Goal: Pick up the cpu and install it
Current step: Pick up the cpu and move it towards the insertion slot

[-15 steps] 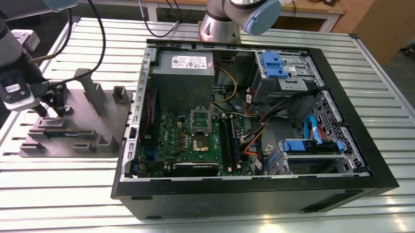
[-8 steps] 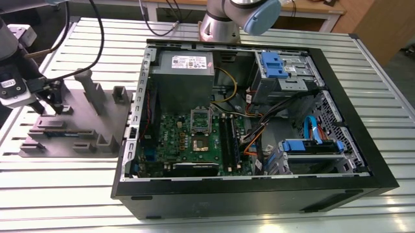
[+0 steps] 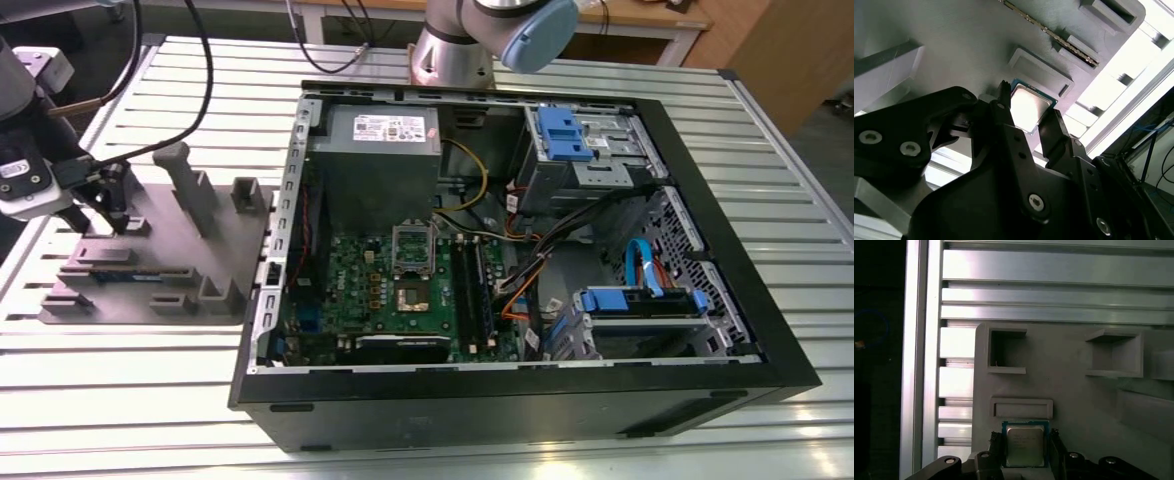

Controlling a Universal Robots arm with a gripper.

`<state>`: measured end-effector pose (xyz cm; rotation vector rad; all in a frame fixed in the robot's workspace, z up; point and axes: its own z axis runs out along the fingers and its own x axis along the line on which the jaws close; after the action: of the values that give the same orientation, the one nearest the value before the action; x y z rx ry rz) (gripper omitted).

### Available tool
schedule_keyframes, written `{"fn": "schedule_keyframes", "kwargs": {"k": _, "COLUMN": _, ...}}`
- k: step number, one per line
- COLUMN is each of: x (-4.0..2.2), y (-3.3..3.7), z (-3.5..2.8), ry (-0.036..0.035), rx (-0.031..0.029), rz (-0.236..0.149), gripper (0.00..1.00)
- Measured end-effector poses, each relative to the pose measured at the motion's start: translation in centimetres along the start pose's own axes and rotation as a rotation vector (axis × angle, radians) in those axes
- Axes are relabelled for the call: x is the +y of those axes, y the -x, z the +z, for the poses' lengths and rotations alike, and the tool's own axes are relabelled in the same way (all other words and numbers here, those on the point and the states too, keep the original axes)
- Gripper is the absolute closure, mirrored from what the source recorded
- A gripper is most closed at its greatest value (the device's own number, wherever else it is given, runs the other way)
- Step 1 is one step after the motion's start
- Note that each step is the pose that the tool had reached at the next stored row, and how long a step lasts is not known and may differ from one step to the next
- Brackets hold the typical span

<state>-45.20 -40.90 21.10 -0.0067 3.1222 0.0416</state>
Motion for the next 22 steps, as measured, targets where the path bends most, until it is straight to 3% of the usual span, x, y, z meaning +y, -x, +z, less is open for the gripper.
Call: {"fn": "schedule_keyframes", "kwargs": {"k": 22, "x": 0.02, "y": 0.01, "z": -0.71, "ry": 0.0000, "rx": 0.0001, "rz": 0.000, "gripper": 0.53}}
